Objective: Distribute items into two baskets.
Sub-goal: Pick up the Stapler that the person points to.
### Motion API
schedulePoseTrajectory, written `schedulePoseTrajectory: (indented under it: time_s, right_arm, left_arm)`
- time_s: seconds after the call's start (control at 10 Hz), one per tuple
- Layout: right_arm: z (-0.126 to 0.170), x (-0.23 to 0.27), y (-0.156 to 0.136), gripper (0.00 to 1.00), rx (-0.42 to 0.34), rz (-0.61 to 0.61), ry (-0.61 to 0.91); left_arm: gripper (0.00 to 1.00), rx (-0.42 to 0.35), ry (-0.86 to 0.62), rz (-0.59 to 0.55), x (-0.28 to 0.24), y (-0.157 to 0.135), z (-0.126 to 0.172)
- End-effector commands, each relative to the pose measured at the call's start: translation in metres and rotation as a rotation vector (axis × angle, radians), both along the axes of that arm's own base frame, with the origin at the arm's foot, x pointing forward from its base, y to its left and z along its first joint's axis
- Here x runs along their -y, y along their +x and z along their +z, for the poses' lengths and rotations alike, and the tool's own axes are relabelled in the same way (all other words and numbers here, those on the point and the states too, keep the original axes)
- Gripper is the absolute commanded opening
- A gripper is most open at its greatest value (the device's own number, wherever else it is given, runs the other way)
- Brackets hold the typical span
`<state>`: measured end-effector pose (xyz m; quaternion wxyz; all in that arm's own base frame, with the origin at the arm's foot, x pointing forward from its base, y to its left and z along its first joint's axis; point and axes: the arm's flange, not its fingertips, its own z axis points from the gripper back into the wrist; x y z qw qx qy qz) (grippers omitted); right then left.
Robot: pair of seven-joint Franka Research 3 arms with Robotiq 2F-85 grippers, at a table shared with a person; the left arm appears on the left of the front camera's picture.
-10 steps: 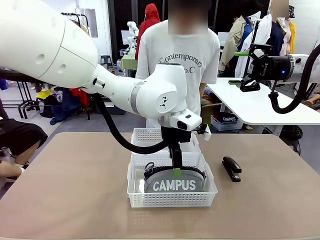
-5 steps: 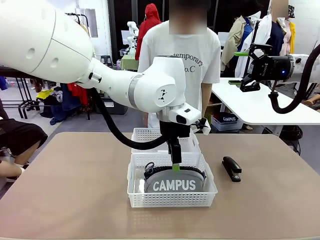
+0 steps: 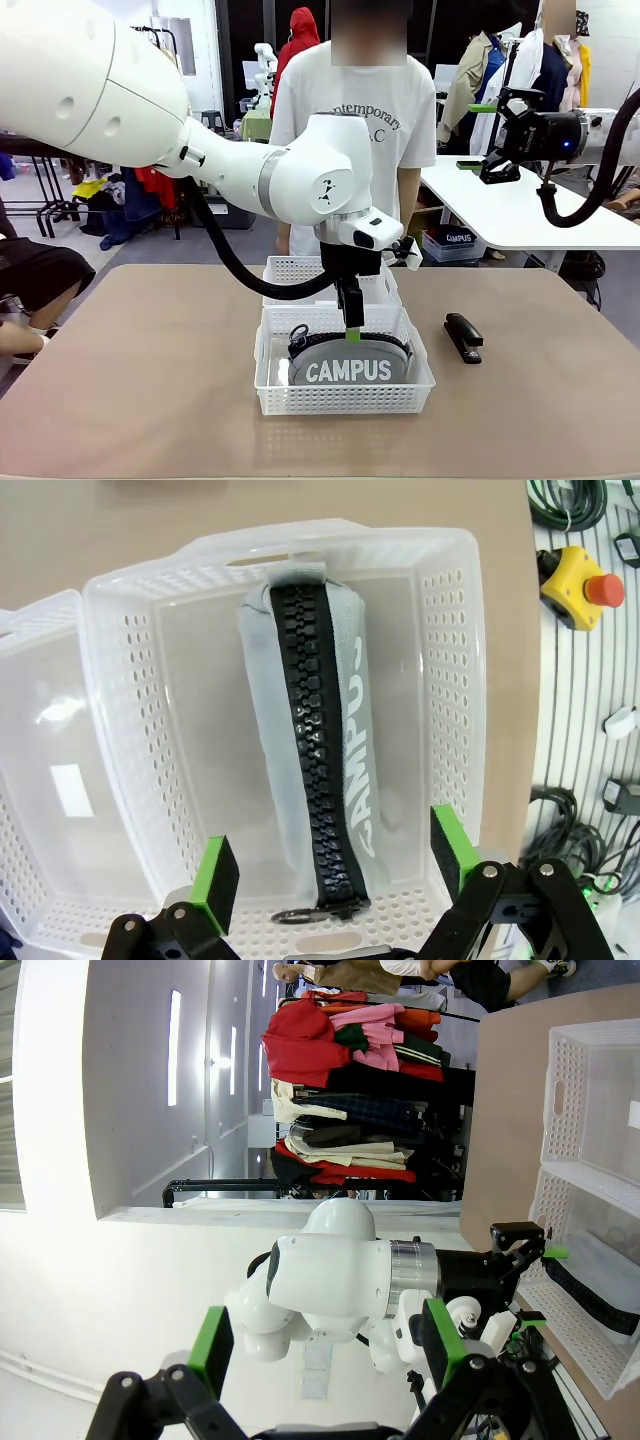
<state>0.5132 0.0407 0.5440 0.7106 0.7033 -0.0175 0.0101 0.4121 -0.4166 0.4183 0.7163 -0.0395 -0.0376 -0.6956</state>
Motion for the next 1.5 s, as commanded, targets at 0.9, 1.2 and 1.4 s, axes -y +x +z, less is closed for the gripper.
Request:
schedulePoseTrajectory:
  time_s: [0.9,1.2,1.4]
  right_arm:
    - [0.002,0.000,0.000,1.00,0.004,-0.001,0.000]
    - [0.002,0.000,0.000,1.00,0.004,-0.001,0.000]
    - [0.002,0.000,0.000,1.00,0.004,-0.001,0.000]
  left_arm:
    - [1.00,-0.155,-0.263,0.253,-0.087,-0.001,0.115]
    - [1.00,-0.221,-0.313,0.362,-0.117,0.004,0.141]
    - [1.00,-0.297,-0.293,0.457,-0.134,0.004,0.149]
